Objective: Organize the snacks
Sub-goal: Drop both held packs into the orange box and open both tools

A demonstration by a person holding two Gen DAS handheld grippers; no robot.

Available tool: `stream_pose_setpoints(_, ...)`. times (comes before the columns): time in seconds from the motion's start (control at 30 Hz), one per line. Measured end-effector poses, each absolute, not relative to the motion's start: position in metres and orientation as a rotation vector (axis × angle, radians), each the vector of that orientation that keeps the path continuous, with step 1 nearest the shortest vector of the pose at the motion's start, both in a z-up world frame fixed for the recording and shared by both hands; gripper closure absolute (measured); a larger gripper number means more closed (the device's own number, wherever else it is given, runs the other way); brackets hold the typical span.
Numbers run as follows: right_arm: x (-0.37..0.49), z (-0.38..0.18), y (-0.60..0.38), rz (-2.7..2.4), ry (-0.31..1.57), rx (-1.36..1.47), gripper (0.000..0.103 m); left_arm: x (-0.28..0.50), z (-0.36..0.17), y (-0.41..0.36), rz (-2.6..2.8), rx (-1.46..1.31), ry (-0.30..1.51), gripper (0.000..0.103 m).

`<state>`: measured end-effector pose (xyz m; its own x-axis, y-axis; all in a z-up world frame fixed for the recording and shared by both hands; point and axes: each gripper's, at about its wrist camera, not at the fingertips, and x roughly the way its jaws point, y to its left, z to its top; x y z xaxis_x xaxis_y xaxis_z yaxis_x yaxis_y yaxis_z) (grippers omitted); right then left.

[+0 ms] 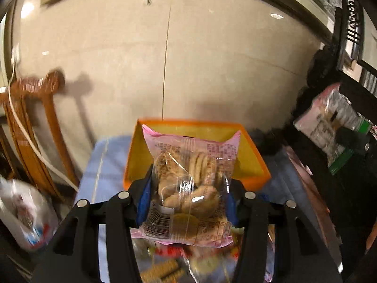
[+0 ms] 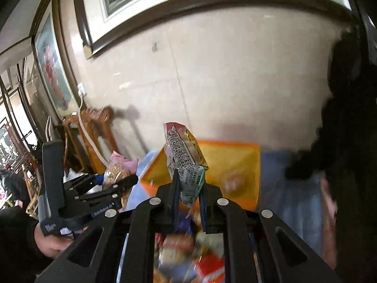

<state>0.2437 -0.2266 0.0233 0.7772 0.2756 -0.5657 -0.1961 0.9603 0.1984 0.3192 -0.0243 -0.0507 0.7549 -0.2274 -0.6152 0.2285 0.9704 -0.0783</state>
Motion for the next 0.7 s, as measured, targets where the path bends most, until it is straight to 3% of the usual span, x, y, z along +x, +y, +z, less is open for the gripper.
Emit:
stream_pose_setpoints(0.17,0.306,0.047,-0.231,0.232,0.598,0.116,0.089,0.378,-0.03,-0.038,-0.194,0.016,0.643,0.053)
stream_pose_setpoints(0.23,0.334,0.047,-0.234,0.225,0.605,0.127,0.085,0.4,-0.029,-0.039,-0.164,0.002,0.649,0.044)
stream_pose_setpoints(0.27,0.347,0.043,-0.237,0.226,0.623,0.134,0.079,0.413,-0.03,-0.038,-0.146,-0.02,0.649,0.027)
stream_pose_setpoints(0.3,0.355,0.039,-0.237,0.222,0.636,0.139,0.068,0.418,-0.031,-0.037,-0.134,-0.029,0.646,0.017)
stream_pose_setpoints(0.33,0.365,0.031,-0.239,0.198,0.658,0.133,0.038,0.423,-0.032,-0.037,-0.107,-0.031,0.64,0.004)
stream_pose_setpoints(0.37,0.371,0.024,-0.24,0.144,0.667,0.106,0.029,0.431,-0.033,-0.038,-0.075,-0.02,0.633,0.005)
stream_pose_setpoints(0.7,0.356,-0.012,-0.246,0.141,0.712,0.108,0.029,0.431,-0.064,-0.028,-0.073,-0.005,0.697,0.004)
